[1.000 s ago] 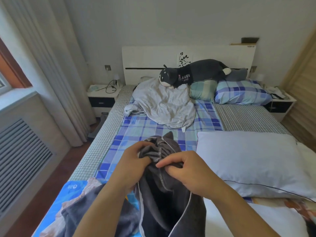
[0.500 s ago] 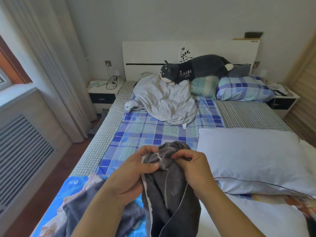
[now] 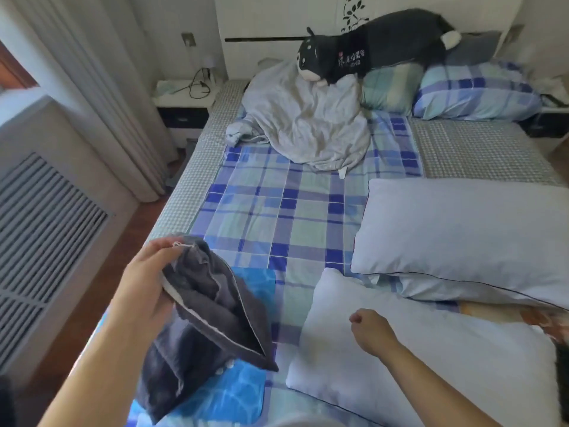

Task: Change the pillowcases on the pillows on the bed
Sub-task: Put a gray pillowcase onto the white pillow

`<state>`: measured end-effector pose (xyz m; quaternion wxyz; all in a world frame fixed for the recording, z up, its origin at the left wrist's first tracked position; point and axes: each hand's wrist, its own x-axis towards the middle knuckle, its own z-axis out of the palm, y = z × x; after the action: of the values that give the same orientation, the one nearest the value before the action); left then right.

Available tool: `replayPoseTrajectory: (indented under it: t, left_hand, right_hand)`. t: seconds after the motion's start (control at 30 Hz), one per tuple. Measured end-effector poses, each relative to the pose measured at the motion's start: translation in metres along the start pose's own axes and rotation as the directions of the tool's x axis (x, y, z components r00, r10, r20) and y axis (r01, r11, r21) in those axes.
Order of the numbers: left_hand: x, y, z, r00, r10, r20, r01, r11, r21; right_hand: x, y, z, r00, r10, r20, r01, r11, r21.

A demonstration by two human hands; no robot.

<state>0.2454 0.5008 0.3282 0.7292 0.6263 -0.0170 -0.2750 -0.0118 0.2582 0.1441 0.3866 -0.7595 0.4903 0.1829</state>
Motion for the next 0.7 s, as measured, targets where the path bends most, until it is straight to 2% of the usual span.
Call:
replayPoseTrajectory:
  t: [0.13, 0.27, 0.3, 0.37, 0.43, 0.47, 0.57, 0.7]
  left_hand:
    - [-0.003, -0.060, 0.010, 0.985, -0.140, -0.097, 0.151, 0.982, 0.116]
    - [0.000, -0.112, -0.003, 0.941, -0.206, -0.268, 0.240, 0.966, 0.100]
    - [0.002, -0.121, -0.006, 0.930, -0.218, -0.294, 0.256, 0.962, 0.097]
    - [0.003, -0.138, -0.012, 0.910, -0.241, -0.338, 0.289, 0.952, 0.099]
    - [0.004, -0.151, -0.017, 0.886, -0.250, -0.390, 0.313, 0.944, 0.107]
    - [0.003, -0.156, -0.019, 0.880, -0.251, -0.404, 0.316, 0.943, 0.102]
    - [0.001, -0.168, -0.021, 0.867, -0.279, -0.414, 0.331, 0.942, 0.058]
    - [0.005, -0.173, -0.023, 0.873, -0.309, -0.377, 0.351, 0.935, 0.048]
  right_hand:
    - [0.052, -0.011, 0.021, 0.998, 0.015, 0.061, -0.005, 0.987, -0.162]
    - [0.123, -0.052, 0.041, 0.998, -0.041, -0.038, 0.031, 0.971, -0.235]
    - [0.141, -0.059, 0.051, 0.999, -0.015, -0.046, 0.003, 0.967, -0.254]
    - [0.173, -0.063, 0.076, 0.989, 0.143, -0.044, -0.149, 0.947, -0.284]
    - [0.194, -0.056, 0.108, 0.948, 0.317, -0.031, -0.307, 0.885, -0.349]
    - [0.200, -0.052, 0.125, 0.938, 0.345, -0.023, -0.325, 0.857, -0.400]
    - [0.205, -0.037, 0.162, 0.957, 0.277, -0.086, -0.283, 0.823, -0.492]
    - [0.181, -0.020, 0.158, 0.984, 0.102, -0.147, -0.169, 0.801, -0.575]
